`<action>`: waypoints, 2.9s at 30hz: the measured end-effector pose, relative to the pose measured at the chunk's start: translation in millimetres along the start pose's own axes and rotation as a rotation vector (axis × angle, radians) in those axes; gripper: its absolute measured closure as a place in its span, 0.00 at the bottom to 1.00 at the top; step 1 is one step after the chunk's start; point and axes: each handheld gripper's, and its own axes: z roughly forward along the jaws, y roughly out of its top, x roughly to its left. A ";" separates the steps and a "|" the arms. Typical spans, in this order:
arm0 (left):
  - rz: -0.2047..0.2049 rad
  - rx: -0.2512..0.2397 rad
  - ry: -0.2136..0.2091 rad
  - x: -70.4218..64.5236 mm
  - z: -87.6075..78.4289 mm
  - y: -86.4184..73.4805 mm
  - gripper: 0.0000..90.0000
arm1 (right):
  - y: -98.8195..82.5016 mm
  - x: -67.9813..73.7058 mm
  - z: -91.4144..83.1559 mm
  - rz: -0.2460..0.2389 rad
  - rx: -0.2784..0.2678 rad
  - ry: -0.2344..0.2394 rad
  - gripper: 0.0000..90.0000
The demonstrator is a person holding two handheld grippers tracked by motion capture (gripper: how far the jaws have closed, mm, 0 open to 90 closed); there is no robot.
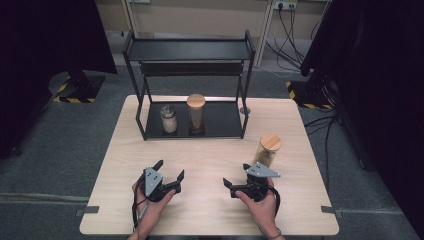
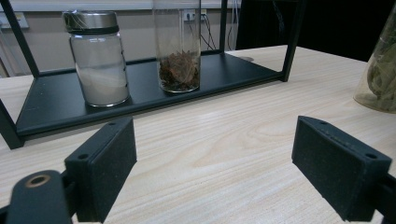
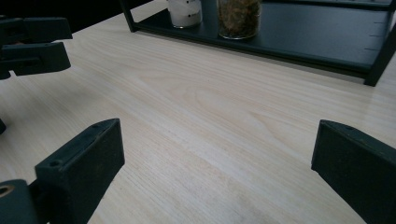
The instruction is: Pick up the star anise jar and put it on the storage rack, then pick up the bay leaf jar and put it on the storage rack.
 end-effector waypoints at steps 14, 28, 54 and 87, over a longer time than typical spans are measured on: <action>-0.001 -0.002 -0.001 0.1 -0.3 -0.1 0.15 | -10.0 -8.0 -19.7 0.014 -0.019 -0.026 0.03; -0.002 -0.002 -0.002 0.2 -0.2 -0.1 0.15 | -14.7 -19.0 -39.1 0.050 -0.041 -0.086 0.04; -0.006 -0.001 0.001 0.5 0.0 0.0 0.15 | 7.1 -64.5 -57.5 0.085 -0.124 -0.306 0.08; -0.004 -0.002 -0.001 0.3 -0.2 -0.1 0.15 | 30.2 -82.4 -28.8 0.034 -0.151 -0.329 0.28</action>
